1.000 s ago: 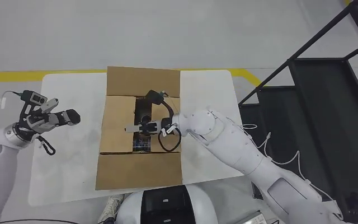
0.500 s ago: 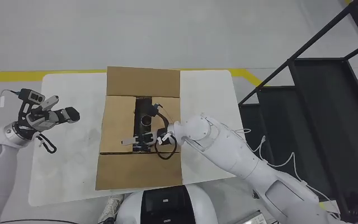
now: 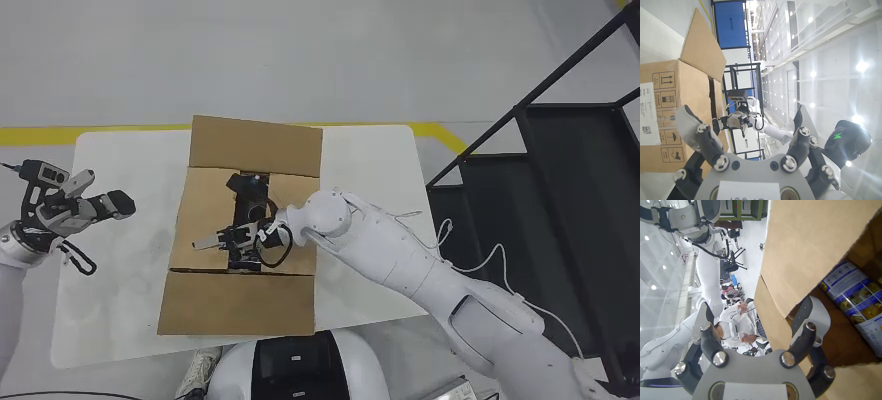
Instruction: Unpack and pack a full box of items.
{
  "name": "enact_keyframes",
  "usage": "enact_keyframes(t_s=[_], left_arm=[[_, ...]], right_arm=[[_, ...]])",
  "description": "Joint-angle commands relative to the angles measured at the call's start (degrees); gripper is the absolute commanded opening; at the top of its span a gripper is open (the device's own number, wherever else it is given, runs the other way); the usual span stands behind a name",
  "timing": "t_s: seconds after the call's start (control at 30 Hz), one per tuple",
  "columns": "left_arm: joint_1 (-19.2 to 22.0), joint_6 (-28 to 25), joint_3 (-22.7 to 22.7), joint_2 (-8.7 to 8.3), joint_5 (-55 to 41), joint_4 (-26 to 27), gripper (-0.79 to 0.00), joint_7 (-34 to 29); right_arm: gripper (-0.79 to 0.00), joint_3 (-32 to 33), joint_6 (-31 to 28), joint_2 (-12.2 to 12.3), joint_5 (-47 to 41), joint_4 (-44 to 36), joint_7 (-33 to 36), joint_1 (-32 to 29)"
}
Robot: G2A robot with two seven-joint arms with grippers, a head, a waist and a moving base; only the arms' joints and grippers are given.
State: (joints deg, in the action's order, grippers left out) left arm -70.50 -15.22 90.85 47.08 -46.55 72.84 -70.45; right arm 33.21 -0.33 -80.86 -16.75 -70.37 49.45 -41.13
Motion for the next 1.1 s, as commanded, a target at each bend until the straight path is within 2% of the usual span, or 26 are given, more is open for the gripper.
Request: enact_keyframes(t_s=[0.0,0.17,0.3,0.5,0.7,0.83,0.93,1.07], left_arm=[[-0.4,0.07,0.68,-0.02,-0.28,0.3,0.0,0.18],[-1.27,-0.01,2.09,0.09,-2.1,1.53,0.0,0.79],[-1.72,-0.04,3.41,0.23,-4.38,2.61,0.0,1.3],[-1.82,0.96,6.36,0.13,-6.19,3.95,0.0,1.49],[-0.65,3.38,8.8,0.02,-8.79,3.56,0.0,0.89],[0.31,5.13,8.4,0.23,-10.83,2.54,0.0,-0.6],[1.11,5.6,6.98,0.46,-10.29,1.55,0.0,-1.17],[2.31,5.6,4.92,0.8,-9.08,0.4,0.0,-1.83]], right_arm=[[0.0,0.02,-2.45,-0.42,-0.74,0.07,0.46,0.27],[0.0,0.07,-7.77,-1.55,-2.36,-0.49,0.7,1.08],[0.0,-1.04,-11.44,-3.62,-5.76,1.29,-0.01,3.08],[0.0,-6.61,-15.92,-9.19,-8.79,7.58,-1.05,8.27],[0.0,-12.0,-14.72,-15.94,-9.25,18.31,-4.11,12.67],[0.0,-13.38,-15.35,-19.28,-9.52,24.58,-3.57,14.35],[0.0,-13.12,-16.08,-20.35,-9.17,28.32,-2.98,14.9],[0.0,-11.61,-17.2,-19.9,-8.19,31.0,-1.16,14.8]])
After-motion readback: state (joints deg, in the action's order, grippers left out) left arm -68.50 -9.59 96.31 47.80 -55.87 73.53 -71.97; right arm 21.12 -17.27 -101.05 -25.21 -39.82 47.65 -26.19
